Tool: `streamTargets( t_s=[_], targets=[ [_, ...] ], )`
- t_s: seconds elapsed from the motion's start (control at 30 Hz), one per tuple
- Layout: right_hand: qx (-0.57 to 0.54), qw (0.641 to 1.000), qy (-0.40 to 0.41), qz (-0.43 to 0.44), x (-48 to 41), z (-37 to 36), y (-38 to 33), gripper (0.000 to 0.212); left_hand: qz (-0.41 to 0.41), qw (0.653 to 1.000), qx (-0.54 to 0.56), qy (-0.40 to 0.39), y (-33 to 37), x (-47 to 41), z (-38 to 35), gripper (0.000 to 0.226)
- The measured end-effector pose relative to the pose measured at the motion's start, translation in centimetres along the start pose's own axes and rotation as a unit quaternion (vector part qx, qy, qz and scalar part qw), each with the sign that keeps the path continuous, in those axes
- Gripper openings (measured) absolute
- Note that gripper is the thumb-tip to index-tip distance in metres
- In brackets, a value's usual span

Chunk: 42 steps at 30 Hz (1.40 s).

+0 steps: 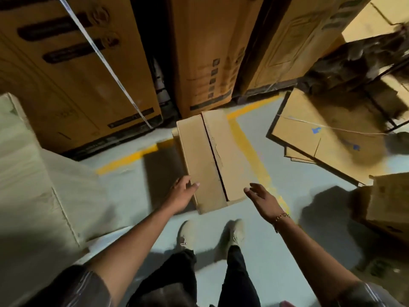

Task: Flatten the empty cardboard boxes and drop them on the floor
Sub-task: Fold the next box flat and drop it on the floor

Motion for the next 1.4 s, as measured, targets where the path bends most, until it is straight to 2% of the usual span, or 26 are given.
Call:
streamTargets(
  t_s=[0.17, 0.3, 0.4, 0.5, 0.57, 0.7, 0.93, 1.03, 1.1, 1.2, 1.4],
  targets=[
    [0.006, 0.998, -0.046, -0.035, -10.2, -2.3, 3.2, 0.06, 0.093, 0.995, -0.026, 0.036, -3.6, -4.2, -4.3, 0.054],
    [0.021, 0.997, -0.069, -0.037, -17.8, -5.6, 6.2, 0.087, 0.166, 0.984, -0.015, 0.058, -7.0, -8.0, -9.0, 0.062],
    [0.018, 0.996, -0.077, -0.046, -22.3, -8.7, 8.9, 0.101, 0.242, 0.966, 0.043, 0.078, -9.8, -10.7, -13.0, 0.077],
    [0.016, 0.993, -0.097, -0.07, -25.5, -11.9, 11.7, 0.083, 0.302, 0.944, 0.094, 0.089, -12.4, -12.4, -17.0, 0.086],
    [-0.011, 0.991, -0.105, -0.088, -26.7, -13.3, 13.4, 0.082, 0.322, 0.933, 0.131, 0.095, -13.6, -12.9, -19.1, 0.082],
    [-0.109, 0.983, -0.099, -0.106, -27.4, -14.6, 14.7, 0.058, 0.322, 0.927, 0.14, 0.128, -14.9, -12.6, -20.6, 0.079],
    [-0.157, 0.981, -0.101, -0.055, -24.5, -10.1, 9.6, 0.046, 0.273, 0.929, 0.185, 0.171, -9.8, -7.9, -15.8, 0.073],
    [-0.161, 0.978, -0.128, -0.036, -21.0, -6.7, 5.5, 0.044, 0.281, 0.908, 0.247, 0.19, -6.9, -4.4, -12.1, 0.075],
    [-0.163, 0.975, -0.147, -0.021, -18.4, -4.4, 2.7, 0.046, 0.293, 0.893, 0.279, 0.196, -5.1, -1.5, -9.7, 0.085],
    [-0.172, 0.97, -0.17, 0.012, -13.9, -1.0, -2.5, 0.036, 0.294, 0.883, 0.3, 0.212, -2.8, 2.7, -5.4, 0.099],
    [-0.199, 0.951, -0.201, 0.121, -4.8, 3.3, -15.6, 0.04, 0.251, 0.861, 0.33, 0.294, 1.4, 10.6, 6.3, 0.094]
  ],
)
Point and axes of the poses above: each hand's wrist, its own x-axis away from the middle knuckle, its own z-axis out of the back of the hand, y = z × x, the point moved 7 cm from there along -x, towards the middle knuckle, and after that the axes turned 14 degrees about y, right-handed, at the moved point
